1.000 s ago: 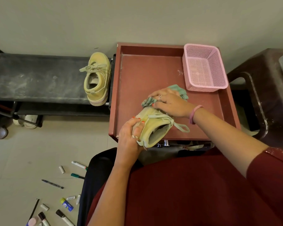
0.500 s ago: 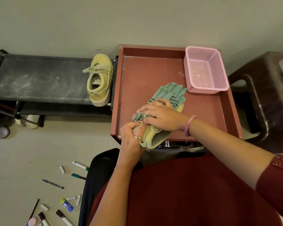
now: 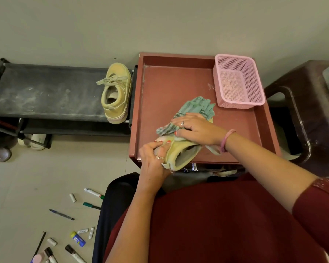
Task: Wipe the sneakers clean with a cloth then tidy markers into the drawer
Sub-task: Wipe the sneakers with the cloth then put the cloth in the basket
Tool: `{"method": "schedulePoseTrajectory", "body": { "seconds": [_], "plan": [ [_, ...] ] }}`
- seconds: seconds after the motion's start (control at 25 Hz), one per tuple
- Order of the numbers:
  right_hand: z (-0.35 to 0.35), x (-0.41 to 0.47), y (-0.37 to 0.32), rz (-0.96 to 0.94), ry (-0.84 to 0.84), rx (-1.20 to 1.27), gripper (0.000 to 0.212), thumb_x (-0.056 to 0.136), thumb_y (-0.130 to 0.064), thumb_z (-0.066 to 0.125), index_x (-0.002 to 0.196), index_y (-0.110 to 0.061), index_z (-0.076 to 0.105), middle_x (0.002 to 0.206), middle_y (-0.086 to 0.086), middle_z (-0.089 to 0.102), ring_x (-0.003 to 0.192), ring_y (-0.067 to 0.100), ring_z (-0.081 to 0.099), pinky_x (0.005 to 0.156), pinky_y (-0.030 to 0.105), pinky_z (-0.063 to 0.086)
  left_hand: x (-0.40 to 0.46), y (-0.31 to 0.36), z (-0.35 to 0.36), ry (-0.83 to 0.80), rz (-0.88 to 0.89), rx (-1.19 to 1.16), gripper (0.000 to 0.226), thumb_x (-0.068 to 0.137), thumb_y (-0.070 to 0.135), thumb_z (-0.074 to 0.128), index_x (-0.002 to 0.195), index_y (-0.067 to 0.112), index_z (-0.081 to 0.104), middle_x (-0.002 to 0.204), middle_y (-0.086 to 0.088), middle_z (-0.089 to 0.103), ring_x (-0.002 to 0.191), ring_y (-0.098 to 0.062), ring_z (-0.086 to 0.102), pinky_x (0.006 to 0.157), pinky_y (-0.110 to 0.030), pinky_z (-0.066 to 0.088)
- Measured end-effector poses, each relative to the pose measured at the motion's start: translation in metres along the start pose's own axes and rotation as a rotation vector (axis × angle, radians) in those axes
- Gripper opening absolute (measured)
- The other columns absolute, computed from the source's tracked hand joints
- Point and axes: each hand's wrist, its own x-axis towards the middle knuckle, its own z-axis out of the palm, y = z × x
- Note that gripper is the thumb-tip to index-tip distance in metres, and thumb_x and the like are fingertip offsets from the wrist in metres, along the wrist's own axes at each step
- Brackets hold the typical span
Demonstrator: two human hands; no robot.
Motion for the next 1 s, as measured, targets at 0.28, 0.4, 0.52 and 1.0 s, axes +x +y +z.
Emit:
{"method": "schedulePoseTrajectory", "body": {
  "seconds": [0.28,0.4,0.52,1.0],
  "plan": [
    [0.013,0.015,0.037,0.355,0.309,0.209,0.026,0.099,-0.028,0.041,0.114,-0.022,0.062,0.147,-0.005,0.039,0.139,0.011,0.024,0.117,0.037,0.001,-0.002,-0.004,0.007,-0.009,-0.204,-0.093,0.086,0.045,0.008,0.091,0.122,0.010,0.051,0.115,-0.001,0.033,0.106,-0.018,0.032,0.089,-0.042,0.047],
    [0.029,0.009,0.046,0.430,0.448,0.399,0.037,0.097,-0.026,0.046,0.133,-0.019,0.053,0.150,-0.003,0.035,0.142,0.011,0.019,0.118,0.039,0.006,-0.003,-0.005,0.010,-0.018,-0.368,-0.226,0.070,0.051,0.012,0.083,0.113,0.016,0.050,0.107,0.010,0.026,0.103,-0.014,0.030,0.091,-0.037,0.045],
    [0.054,-0.002,0.043,0.426,0.595,0.588,0.044,0.096,-0.027,0.048,0.140,-0.025,0.043,0.155,-0.002,0.023,0.142,0.007,0.011,0.118,0.037,0.010,-0.003,-0.003,0.012,-0.046,-0.488,-0.283,0.062,0.055,0.021,0.076,0.113,0.010,0.054,0.110,0.001,0.033,0.103,-0.012,0.028,0.092,-0.016,0.036],
    [0.080,-0.016,-0.008,0.652,1.015,1.616,0.025,0.095,-0.028,0.048,0.109,-0.017,0.065,0.107,0.006,0.069,0.100,0.023,0.064,0.089,0.039,0.050,0.001,0.018,0.003,-0.012,-0.512,-0.347,0.063,0.056,0.025,0.077,0.116,0.020,0.060,0.113,0.006,0.057,0.110,-0.013,0.044,0.093,-0.033,0.040]
  ]
}}
